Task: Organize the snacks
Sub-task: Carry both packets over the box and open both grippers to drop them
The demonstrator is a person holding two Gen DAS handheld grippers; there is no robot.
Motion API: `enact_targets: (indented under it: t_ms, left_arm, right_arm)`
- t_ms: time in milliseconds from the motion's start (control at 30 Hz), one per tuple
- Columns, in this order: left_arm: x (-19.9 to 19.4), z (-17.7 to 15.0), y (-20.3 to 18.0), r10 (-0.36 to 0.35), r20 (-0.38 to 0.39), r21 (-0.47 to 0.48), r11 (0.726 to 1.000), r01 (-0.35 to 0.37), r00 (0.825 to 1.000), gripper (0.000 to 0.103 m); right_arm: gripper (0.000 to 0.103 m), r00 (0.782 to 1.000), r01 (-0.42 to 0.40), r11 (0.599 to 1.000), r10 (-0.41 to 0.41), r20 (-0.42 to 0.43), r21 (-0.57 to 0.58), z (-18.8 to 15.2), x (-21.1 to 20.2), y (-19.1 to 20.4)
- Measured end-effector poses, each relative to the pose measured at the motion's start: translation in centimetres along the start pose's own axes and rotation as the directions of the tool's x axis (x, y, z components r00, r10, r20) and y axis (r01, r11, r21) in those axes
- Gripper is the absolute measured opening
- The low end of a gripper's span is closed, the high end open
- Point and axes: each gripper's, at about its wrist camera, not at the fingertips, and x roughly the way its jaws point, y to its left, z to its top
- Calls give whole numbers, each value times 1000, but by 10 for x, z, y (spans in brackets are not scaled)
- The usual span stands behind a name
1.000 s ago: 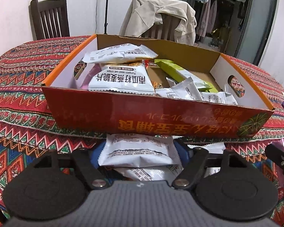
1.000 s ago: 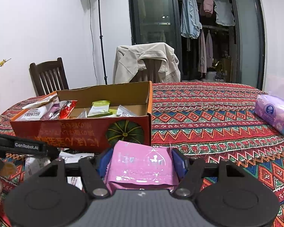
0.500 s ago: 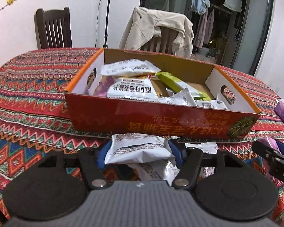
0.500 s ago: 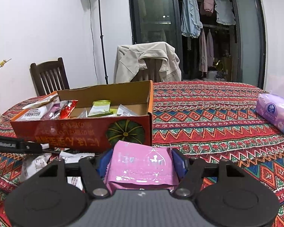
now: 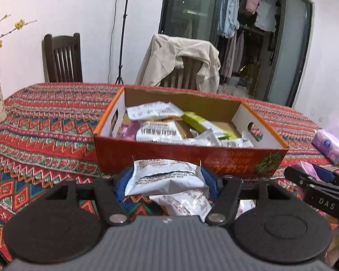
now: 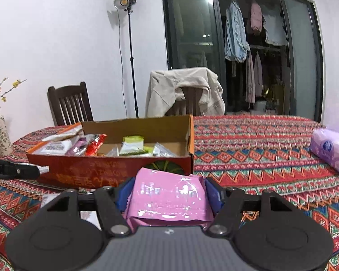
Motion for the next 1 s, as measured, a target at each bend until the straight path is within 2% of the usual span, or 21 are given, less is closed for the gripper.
enact_targets:
  t_ms: [267, 533, 1000]
  left_arm:
    - [-14, 17, -3, -7, 84, 22, 1000, 5, 996, 66]
    - [-15, 40, -9, -5, 185, 47, 999, -3, 983, 66]
    - [27, 86, -10, 46, 252, 27, 998, -55, 967, 66]
  right_arm:
    - [66, 998, -6, 1000, 7, 55, -12, 21, -14, 8]
    - [66, 996, -7, 1000, 8, 87, -14, 46, -9, 18]
    - [66, 996, 4, 1000, -4, 90, -2, 90, 43, 40]
